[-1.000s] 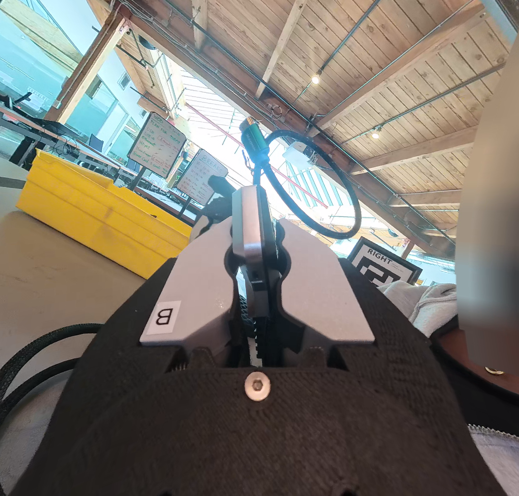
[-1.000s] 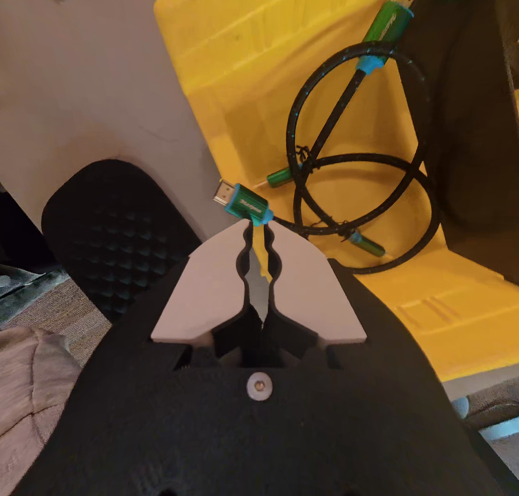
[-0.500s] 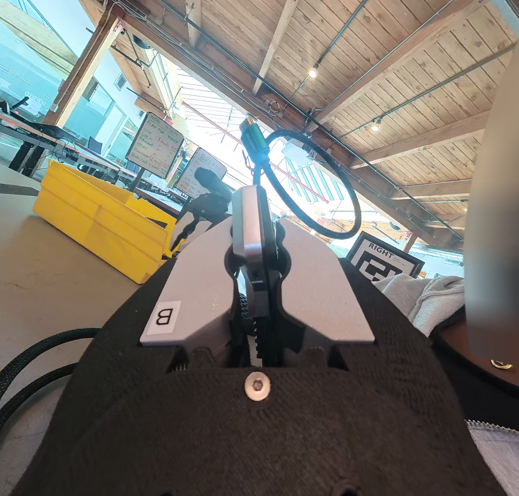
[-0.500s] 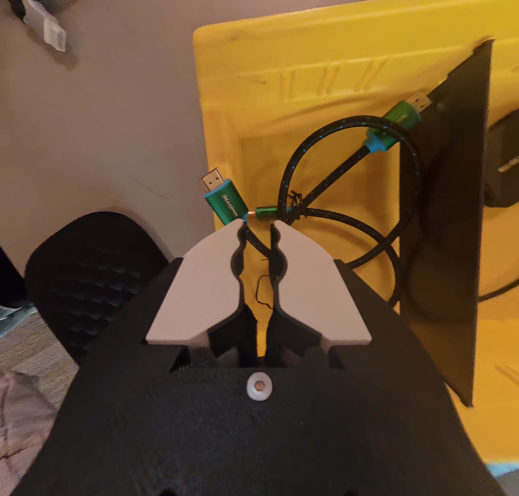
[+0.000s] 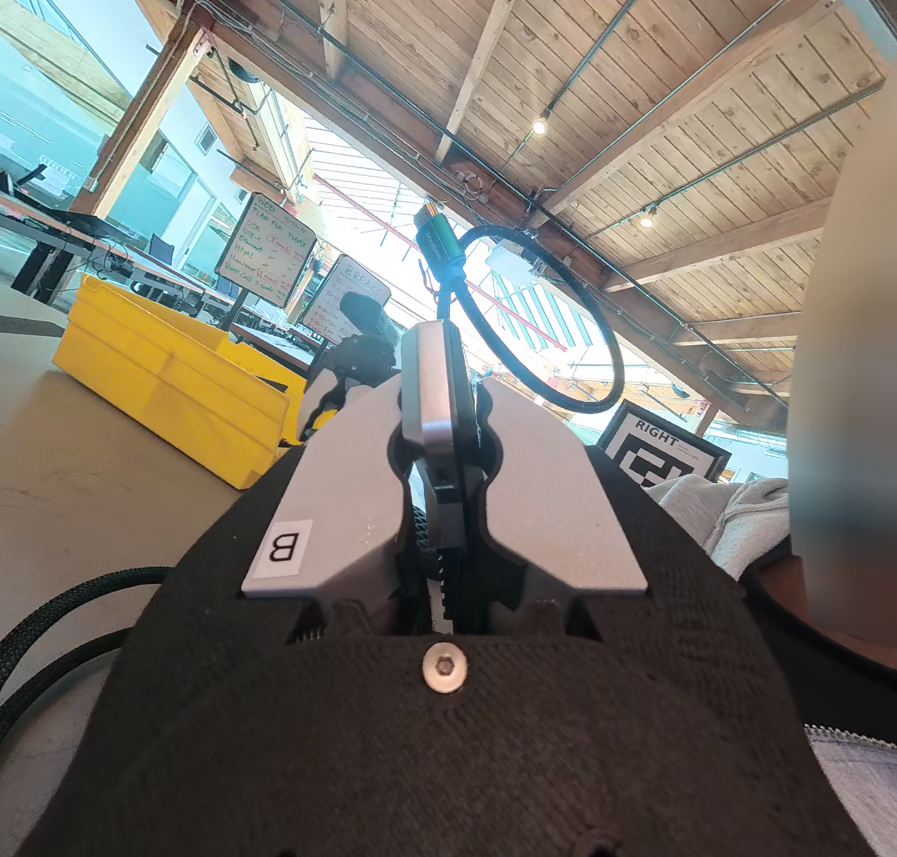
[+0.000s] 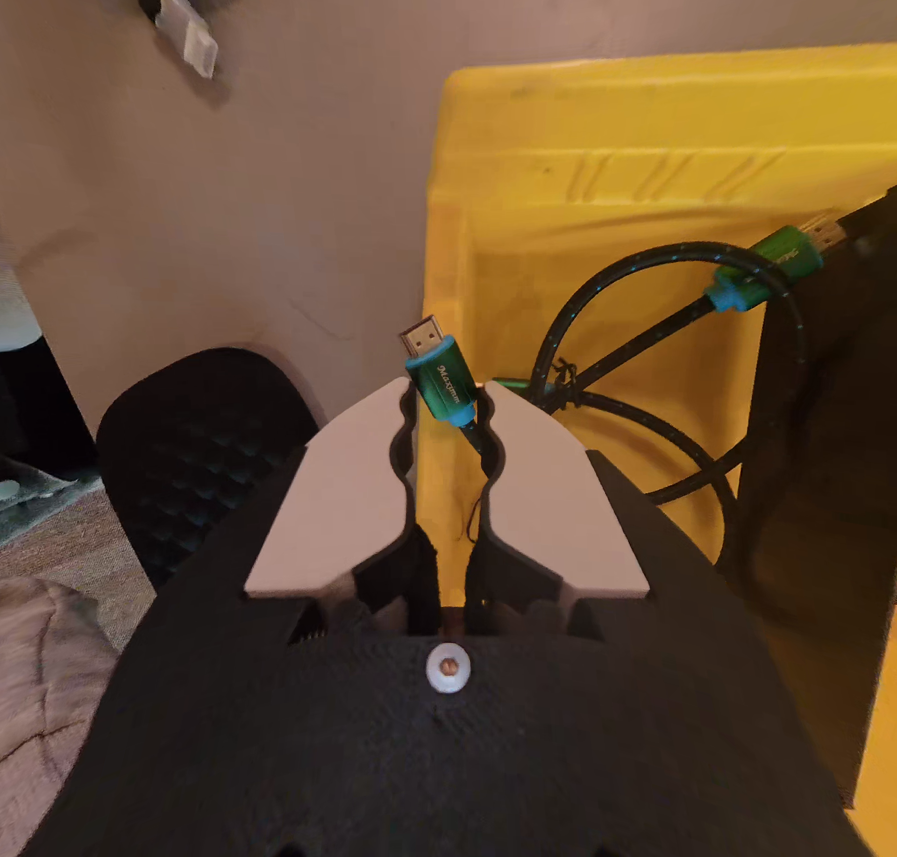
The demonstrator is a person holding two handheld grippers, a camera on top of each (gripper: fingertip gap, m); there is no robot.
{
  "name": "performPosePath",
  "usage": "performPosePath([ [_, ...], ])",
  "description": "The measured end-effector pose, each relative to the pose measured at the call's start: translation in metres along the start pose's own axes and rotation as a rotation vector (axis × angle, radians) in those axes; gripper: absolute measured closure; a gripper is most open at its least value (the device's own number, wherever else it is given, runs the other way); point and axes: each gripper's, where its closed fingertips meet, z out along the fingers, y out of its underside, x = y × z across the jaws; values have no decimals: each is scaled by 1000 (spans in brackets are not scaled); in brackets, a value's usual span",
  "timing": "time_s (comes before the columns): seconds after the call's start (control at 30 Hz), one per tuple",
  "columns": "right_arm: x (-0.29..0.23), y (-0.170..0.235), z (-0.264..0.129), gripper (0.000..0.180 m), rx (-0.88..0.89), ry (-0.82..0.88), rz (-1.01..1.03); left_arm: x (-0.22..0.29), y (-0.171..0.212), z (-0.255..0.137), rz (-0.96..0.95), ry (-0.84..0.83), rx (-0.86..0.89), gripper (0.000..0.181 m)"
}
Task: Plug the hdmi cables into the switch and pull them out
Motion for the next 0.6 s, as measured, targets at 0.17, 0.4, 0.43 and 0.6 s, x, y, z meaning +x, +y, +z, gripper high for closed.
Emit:
performPosePath([
  [0.17, 16, -5, 7, 157, 20, 17, 172, 2, 1, 1, 11, 7, -9, 159],
  [0.4, 31, -9, 24, 158, 31, 29, 352, 3, 1, 1, 14, 8, -12, 159],
  [0.43, 31, -10, 24, 157, 41, 29, 359, 3, 1, 1, 15, 8, -12, 159],
  [0.6, 29, -20, 22, 144, 117, -62, 492, 3, 3, 1, 10, 8, -19, 159],
])
